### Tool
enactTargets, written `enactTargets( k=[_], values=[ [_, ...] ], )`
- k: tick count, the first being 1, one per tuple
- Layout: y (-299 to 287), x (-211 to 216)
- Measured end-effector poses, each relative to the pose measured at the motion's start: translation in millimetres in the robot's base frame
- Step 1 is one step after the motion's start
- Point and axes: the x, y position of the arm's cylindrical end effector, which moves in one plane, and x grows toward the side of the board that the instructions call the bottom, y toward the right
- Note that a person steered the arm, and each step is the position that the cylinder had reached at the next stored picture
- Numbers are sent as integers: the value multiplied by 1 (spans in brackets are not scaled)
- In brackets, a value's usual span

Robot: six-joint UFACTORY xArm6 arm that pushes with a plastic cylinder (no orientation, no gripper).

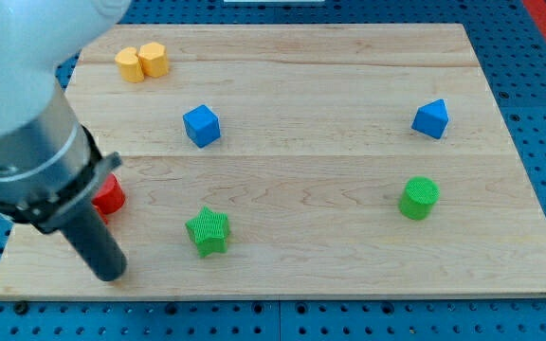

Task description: Move the green star left to the green circle

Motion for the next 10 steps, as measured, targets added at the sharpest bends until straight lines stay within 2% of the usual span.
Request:
enactTargets(
  k=[2,3,4,5,7,8,9,10],
  values=[
    [140,-46],
    [143,-40],
    [91,-30],
    [104,-57],
    [193,-56],
    [128,-38],
    [92,-70],
    [142,-98]
  ],
)
